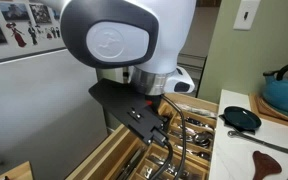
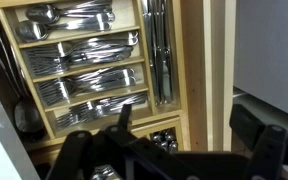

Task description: Pick up the green sponge and place it behind the white sponge in the clear container

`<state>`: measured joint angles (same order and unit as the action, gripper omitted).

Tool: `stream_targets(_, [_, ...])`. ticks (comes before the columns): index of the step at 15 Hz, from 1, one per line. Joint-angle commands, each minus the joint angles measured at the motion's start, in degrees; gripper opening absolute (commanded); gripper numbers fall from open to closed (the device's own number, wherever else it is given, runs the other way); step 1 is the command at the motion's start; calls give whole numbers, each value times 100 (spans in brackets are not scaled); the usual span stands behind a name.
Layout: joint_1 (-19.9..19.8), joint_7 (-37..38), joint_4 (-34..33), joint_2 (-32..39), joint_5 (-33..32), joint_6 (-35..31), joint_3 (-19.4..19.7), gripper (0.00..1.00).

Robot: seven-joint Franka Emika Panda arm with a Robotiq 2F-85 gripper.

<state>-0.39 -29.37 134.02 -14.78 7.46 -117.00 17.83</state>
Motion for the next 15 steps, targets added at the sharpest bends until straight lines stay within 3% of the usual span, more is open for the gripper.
stream_targets(1, [-189, -39, -9, 16, 51, 16, -179, 100])
stream_targets(3, [-280, 292, -119, -21, -225, 40, -277, 100])
stream_targets(9, [-789, 2283, -423, -368, -1916, 93, -917, 100])
stream_targets(15, [-1212, 4158, -425, -444, -2861, 249, -1194, 100])
